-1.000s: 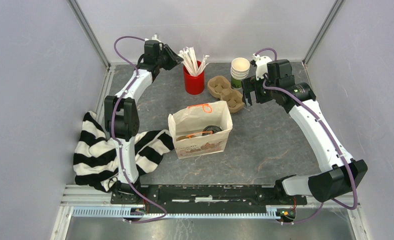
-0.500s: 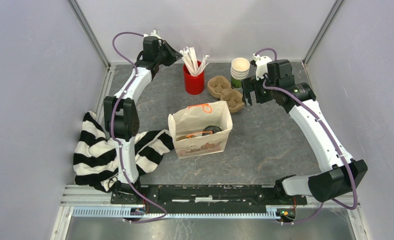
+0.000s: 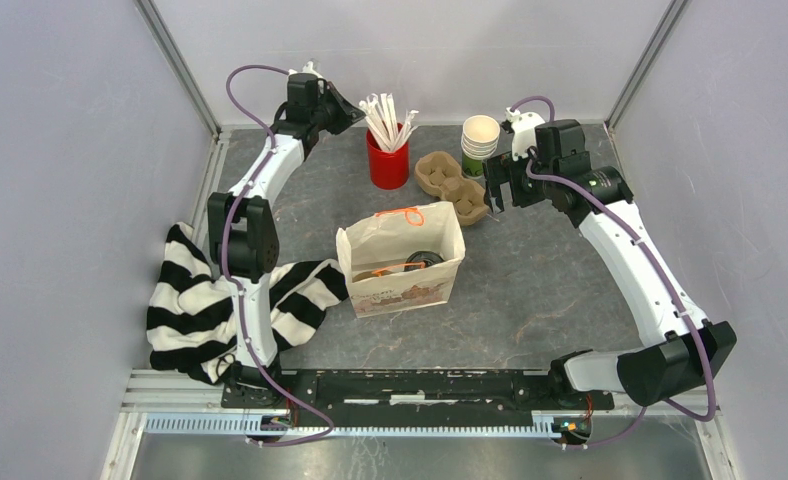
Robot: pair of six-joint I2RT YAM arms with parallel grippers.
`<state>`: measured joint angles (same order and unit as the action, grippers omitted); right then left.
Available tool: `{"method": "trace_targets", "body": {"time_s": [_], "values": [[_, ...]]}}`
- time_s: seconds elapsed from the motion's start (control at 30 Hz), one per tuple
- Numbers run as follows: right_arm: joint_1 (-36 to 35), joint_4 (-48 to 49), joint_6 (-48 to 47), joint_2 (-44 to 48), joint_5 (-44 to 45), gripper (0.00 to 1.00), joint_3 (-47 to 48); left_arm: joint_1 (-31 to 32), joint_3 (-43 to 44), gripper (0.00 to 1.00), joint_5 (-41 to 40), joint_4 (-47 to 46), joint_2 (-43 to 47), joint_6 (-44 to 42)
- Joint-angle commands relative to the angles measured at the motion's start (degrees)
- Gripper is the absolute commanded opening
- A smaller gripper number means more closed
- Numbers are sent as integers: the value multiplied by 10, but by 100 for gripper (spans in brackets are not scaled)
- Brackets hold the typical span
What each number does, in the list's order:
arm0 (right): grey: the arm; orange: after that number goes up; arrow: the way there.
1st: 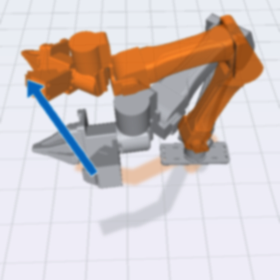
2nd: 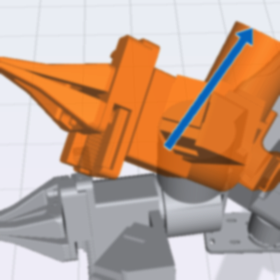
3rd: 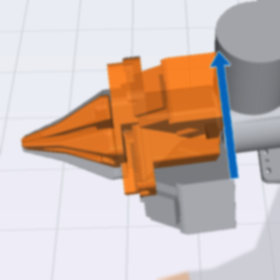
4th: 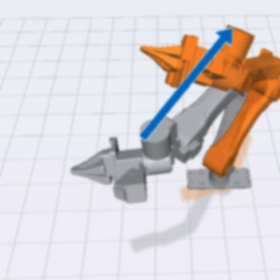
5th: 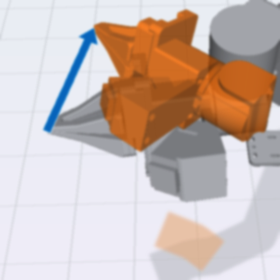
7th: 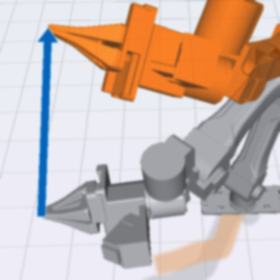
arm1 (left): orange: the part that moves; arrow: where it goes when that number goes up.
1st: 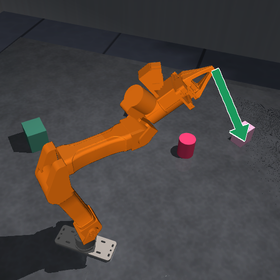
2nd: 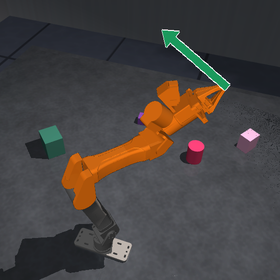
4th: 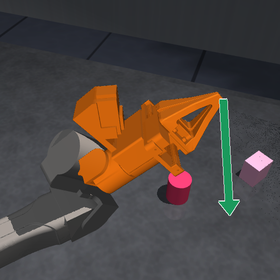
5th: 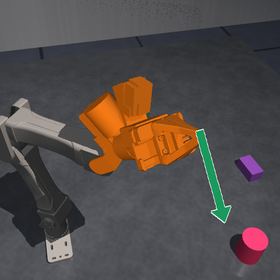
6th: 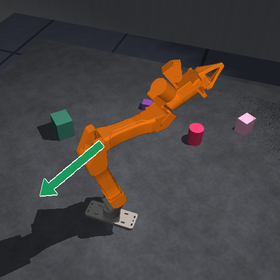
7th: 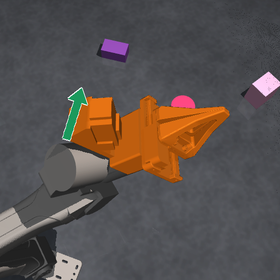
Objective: Pack the takeout coffee
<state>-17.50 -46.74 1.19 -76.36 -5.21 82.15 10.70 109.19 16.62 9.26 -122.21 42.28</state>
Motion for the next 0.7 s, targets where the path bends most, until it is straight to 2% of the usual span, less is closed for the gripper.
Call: {"method": "trace_targets", "body": {"time_s": [0.0, 0.67], "values": [[2, 24, -6, 19, -8, 98, -3, 6, 25, 2, -9, 19, 62, -36], [2, 29, 7, 51, -29, 98, -12, 14, 75, 2, -40, 82, 191, -110]]}}
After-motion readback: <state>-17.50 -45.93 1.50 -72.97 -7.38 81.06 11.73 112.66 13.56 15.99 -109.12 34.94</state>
